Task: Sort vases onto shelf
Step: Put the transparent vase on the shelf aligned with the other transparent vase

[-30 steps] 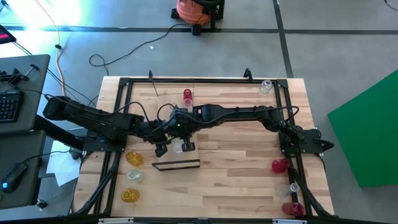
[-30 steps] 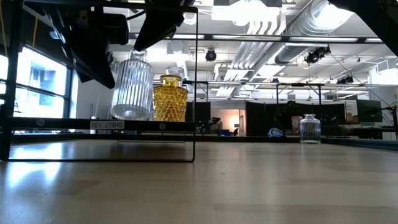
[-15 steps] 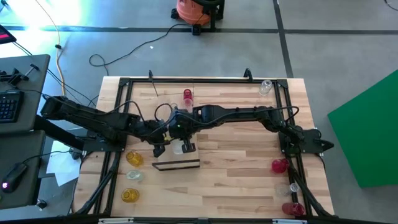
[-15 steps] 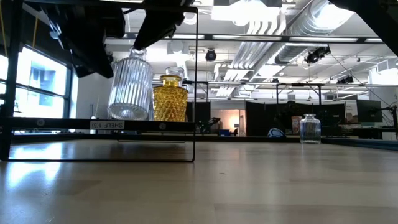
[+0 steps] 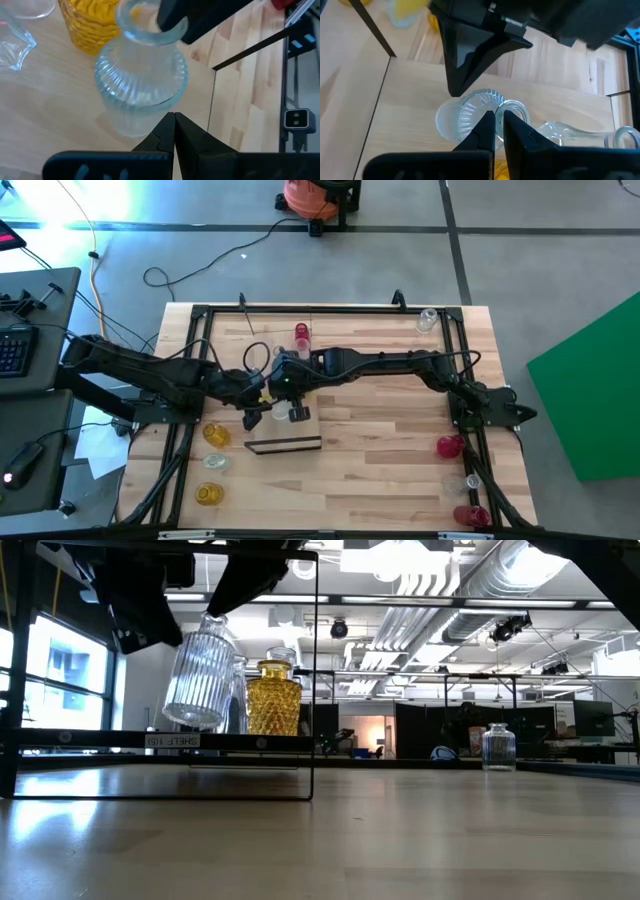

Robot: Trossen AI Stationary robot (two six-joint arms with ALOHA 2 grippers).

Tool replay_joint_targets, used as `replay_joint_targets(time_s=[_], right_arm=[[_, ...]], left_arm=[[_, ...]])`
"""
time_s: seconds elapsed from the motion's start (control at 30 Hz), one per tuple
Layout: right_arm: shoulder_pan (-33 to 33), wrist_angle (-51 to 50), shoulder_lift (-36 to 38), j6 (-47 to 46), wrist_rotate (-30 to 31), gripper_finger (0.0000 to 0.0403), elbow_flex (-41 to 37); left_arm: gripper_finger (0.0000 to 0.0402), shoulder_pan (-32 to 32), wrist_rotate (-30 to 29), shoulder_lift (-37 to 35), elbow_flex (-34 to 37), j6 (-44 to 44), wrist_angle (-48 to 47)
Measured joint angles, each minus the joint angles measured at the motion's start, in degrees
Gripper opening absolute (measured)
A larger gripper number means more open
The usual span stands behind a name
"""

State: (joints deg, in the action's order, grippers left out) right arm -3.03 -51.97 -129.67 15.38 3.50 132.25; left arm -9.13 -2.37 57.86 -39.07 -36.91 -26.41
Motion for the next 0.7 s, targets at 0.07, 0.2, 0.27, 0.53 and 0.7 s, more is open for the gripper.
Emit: replay_joint_targets(time_s=[0.07, 0.2, 0.27, 0.53, 0.7], right_arm=[[0.0, 0.0, 0.0, 0.1, -0.1, 0.0001, 0.0], [0.0, 0.0, 0.0, 0.1, -0.1, 0.0001, 0.0], [0.0, 0.0, 0.0, 0.1, -0.1, 0.0001, 0.0], [0.0, 0.5, 0.0, 0.1, -0.1, 0.0001, 0.0], [0.0, 0.6, 0.0, 0.1, -0.5, 0.0001, 0.0]], left_arm=[[0.0000, 0.0, 0.0, 0.6, 0.0, 0.0, 0.1], [0.0000, 0.0, -0.3, 1.7, 0.0, 0.1, 0.1], [0.0000, 0.0, -0.7, 2.0, 0.0, 0.1, 0.2], [0.0000, 0.0, -2.4, 2.2, 0.0, 0.1, 0.8], [0.0000, 0.0, -3.9, 2.2, 0.0, -0.2, 0.7]])
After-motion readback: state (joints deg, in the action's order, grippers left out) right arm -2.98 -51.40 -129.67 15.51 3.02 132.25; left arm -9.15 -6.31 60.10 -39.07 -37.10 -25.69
